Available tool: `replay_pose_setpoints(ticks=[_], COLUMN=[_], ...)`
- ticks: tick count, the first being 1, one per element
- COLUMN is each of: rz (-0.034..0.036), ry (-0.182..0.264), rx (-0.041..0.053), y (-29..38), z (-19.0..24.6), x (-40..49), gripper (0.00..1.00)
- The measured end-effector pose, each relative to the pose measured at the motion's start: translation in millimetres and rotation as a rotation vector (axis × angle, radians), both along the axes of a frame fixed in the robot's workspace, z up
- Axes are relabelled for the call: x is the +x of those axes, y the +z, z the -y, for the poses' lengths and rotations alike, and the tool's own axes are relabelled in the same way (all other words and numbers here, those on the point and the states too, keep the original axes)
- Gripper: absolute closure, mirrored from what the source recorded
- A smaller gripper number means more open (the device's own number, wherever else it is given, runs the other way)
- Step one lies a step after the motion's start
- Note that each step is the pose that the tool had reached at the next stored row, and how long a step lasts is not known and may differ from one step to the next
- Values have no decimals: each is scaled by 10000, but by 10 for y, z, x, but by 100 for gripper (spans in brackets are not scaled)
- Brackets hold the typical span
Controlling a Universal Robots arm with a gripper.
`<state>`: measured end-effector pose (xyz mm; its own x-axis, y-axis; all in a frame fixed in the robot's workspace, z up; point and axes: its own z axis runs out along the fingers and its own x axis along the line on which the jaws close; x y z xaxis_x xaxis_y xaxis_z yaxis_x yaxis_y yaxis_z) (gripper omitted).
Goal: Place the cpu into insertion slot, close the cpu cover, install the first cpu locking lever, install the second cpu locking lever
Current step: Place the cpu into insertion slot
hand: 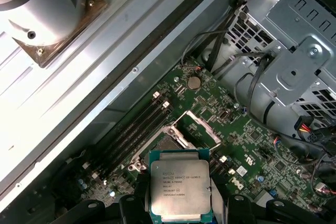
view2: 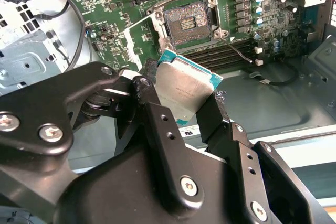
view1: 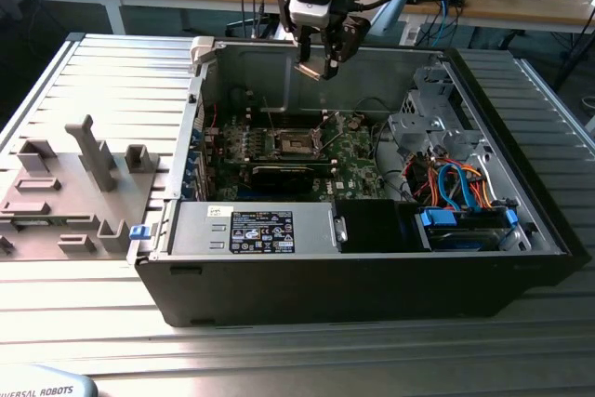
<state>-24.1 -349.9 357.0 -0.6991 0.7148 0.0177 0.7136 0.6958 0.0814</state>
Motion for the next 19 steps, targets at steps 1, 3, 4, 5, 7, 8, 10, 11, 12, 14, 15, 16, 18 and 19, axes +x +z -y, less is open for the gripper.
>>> replay_pose_setpoints(ticks=[1, 3, 4, 5, 7, 8, 10, 11, 12, 14, 15, 16, 18, 19], rz=[0, 0, 0, 0, 0, 0, 0, 1, 0, 0, 0, 0, 0, 0], ry=[-10, -25, -32, -39, -52, -62, -80, -87, -94, -114, -122, -128, -145, -159], rx=[1, 1, 0, 0, 1, 1, 0, 1, 1, 1, 1, 1, 1, 0], y=[0, 0, 0, 0, 0, 0, 0, 0, 0, 0, 0, 0, 0, 0], z=[0, 0, 0, 0, 0, 0, 0, 0, 0, 0, 0, 0, 0, 0], x=[0, 0, 0, 0, 0, 0, 0, 0, 0, 0, 0, 0, 0, 0], gripper=[46, 46, 46, 46, 46, 46, 46, 46, 46, 46, 46, 46, 46, 46])
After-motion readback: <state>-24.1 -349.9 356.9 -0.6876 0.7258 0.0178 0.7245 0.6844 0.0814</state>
